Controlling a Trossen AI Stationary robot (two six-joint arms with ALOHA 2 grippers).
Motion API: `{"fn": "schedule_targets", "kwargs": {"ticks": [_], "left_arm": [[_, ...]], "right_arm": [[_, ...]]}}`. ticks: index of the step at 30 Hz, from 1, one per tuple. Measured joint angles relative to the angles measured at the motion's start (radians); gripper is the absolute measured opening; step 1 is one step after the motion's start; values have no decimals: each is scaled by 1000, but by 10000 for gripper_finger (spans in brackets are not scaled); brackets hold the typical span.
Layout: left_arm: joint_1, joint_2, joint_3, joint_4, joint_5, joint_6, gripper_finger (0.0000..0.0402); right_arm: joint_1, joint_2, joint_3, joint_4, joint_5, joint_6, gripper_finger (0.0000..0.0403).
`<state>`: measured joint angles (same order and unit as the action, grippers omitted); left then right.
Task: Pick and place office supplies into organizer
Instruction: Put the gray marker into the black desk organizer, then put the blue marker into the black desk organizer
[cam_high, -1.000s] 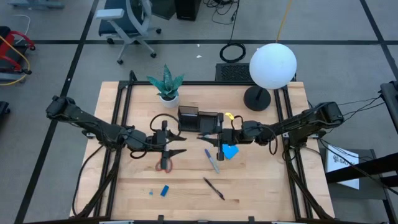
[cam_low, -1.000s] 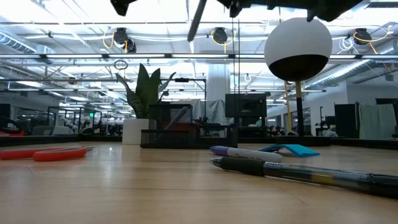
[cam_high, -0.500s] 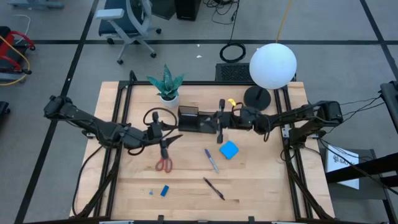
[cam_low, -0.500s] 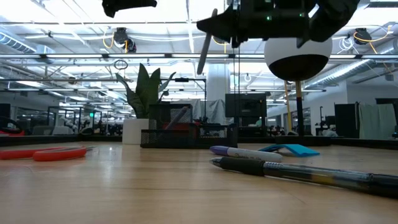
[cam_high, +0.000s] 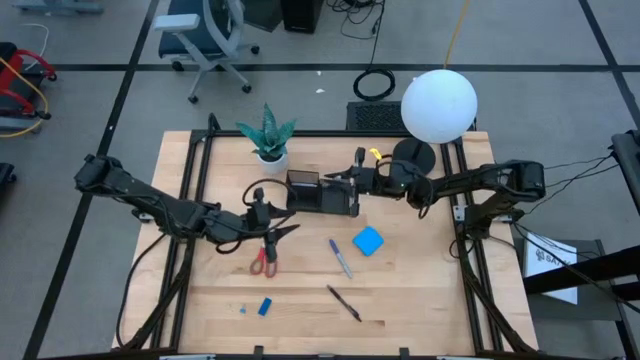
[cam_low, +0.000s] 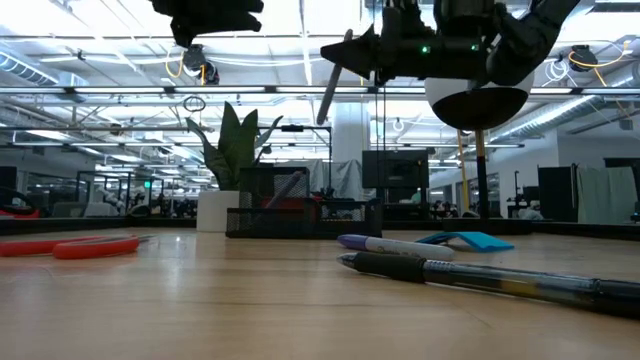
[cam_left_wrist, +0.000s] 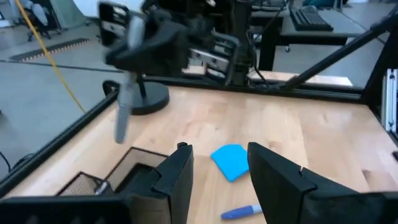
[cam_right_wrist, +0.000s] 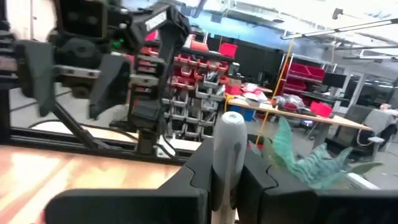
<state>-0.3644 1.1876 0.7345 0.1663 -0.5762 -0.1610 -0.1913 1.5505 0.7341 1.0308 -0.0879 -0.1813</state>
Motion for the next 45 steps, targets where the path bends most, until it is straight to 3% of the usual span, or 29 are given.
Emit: {"fn": "schedule_targets", "kwargs": {"ticks": [13,23,33,40,45], "left_arm": [[-97,22,0,50,-52,-26,161],[-157,22,0,48,-100,-34,161],[-166,22,0,47,-115,-25,161],[-166,22,0,47,-115,-1,161],[-166,22,0,46,-115,9,161]], "right_arm": [[-119,186,89,62,-125,56,24],[-130,313,188,33,-127,67,24],[-131,360,196,28,-126,87,25],[-131,359,196,27,-125,116,86],[-131,358,196,23,-125,116,109]]}}
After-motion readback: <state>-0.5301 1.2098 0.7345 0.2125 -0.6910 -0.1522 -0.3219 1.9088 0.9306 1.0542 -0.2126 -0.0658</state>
